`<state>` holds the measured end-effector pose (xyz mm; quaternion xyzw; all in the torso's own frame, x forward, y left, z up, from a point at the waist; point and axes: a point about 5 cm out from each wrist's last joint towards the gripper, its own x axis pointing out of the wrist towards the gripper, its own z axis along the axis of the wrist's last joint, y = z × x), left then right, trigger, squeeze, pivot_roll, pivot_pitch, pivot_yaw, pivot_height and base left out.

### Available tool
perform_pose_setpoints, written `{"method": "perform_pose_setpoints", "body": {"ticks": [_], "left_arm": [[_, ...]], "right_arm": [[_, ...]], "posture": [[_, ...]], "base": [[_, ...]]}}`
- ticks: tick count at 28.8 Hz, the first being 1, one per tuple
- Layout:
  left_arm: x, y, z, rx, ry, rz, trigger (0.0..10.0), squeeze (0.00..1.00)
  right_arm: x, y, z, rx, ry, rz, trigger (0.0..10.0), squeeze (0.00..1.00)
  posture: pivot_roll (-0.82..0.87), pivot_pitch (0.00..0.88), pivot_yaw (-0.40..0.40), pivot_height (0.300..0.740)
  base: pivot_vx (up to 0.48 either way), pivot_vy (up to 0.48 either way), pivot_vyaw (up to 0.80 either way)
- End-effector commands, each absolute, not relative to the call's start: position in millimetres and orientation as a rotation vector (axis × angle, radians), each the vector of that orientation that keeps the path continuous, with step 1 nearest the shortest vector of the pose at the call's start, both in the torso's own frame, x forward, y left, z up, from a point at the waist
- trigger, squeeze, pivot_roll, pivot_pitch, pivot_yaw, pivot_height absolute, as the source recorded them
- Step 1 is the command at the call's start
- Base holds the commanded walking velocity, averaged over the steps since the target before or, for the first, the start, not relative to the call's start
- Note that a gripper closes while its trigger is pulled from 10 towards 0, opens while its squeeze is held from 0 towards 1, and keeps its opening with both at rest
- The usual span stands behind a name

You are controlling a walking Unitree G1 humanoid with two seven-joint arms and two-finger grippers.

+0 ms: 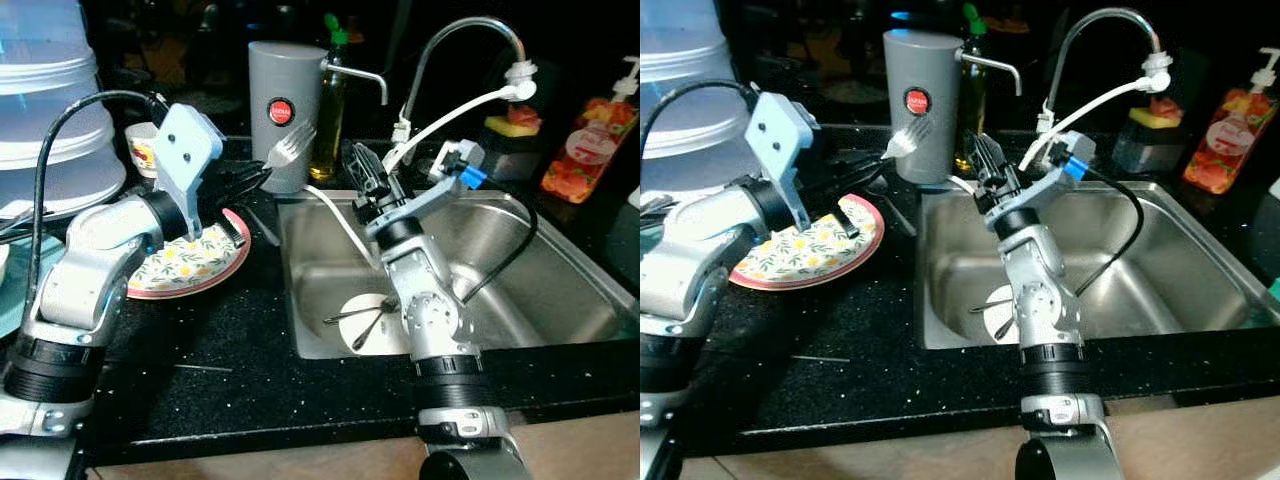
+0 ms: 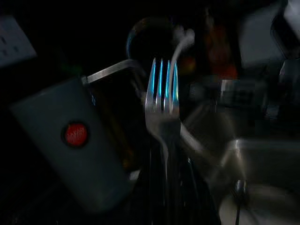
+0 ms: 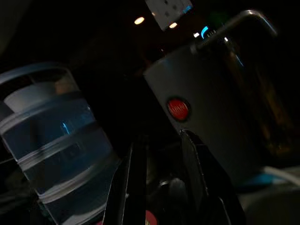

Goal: Kitchen organization

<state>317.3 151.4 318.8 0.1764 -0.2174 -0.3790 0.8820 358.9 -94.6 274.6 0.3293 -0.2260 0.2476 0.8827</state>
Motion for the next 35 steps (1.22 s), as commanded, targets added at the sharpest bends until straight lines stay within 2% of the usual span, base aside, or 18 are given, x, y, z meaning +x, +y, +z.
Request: {"method": "perform_pose_setpoints", "body": {"ticks": [1, 2, 3, 4, 11, 12, 13, 18, 29, 35], "left_arm": [[312.5, 148.1, 319.4, 0.330, -0.470, -0.825, 0.0, 0.00], [310.6, 147.5, 316.6, 0.318, -0.466, -0.839, 0.0, 0.00], [309.4, 147.3, 313.8, 0.317, -0.464, -0.852, 0.0, 0.00], [308.6, 147.1, 311.2, 0.312, -0.459, -0.861, 0.0, 0.00], [307.1, 144.9, 302.4, 0.287, -0.438, -0.884, 0.0, 0.00], [307.1, 144.8, 301.5, 0.290, -0.435, -0.883, 0.0, 0.00], [307.0, 144.7, 300.5, 0.294, -0.432, -0.883, 0.0, 0.00], [307.2, 143.8, 299.6, 0.295, -0.431, -0.882, 0.0, 0.00], [302.1, 125.1, 297.5, 0.280, -0.473, -0.930, 0.0, 0.00], [303.4, 130.2, 293.4, 0.305, -0.454, -0.894, 0.0, 0.00]], "right_arm": [[356.5, -96.4, 271.7, 0.692, -0.456, 0.497, 10.0, 0.00], [353.8, -93.3, 269.6, 0.698, -0.441, 0.508, 10.0, 0.39], [351.1, -90.9, 268.9, 0.707, -0.432, 0.517, 10.0, 0.97], [348.5, -88.7, 269.5, 0.726, -0.429, 0.526, 10.0, 1.00], [341.2, -80.8, 274.0, 0.788, -0.403, 0.551, 10.0, 1.00], [340.6, -79.9, 274.7, 0.793, -0.402, 0.556, 10.0, 0.69], [339.7, -78.9, 276.0, 0.801, -0.407, 0.564, 10.0, 0.00], [338.1, -76.7, 278.7, 0.821, -0.405, 0.580, 10.0, 0.00], [342.0, -70.2, 272.5, 0.771, -0.329, 0.587, 10.0, 0.00], [344.1, -71.5, 274.3, 0.781, -0.328, 0.581, 10.0, 0.00]], "posture": [[0.11, 0.029, -0.002, 0.740], [0.11, 0.028, 0.005, 0.740], [0.11, 0.027, 0.008, 0.740], [0.11, 0.025, 0.010, 0.740], [0.10, 0.026, 0.003, 0.740], [0.10, 0.026, 0.003, 0.740], [0.10, 0.026, 0.003, 0.740], [0.09, 0.033, -0.002, 0.740], [0.08, 0.036, -0.026, 0.740], [0.08, 0.040, -0.033, 0.740]], "base": [[0.000, 0.000, 0.00], [0.000, 0.000, 0.00], [0.000, 0.000, 0.00], [0.000, 0.000, 0.00], [0.000, 0.000, 0.00], [0.000, 0.000, 0.00], [0.000, 0.000, 0.00], [0.000, 0.000, 0.00], [0.000, 0.000, 0.00], [0.000, 0.000, 0.00]]}}
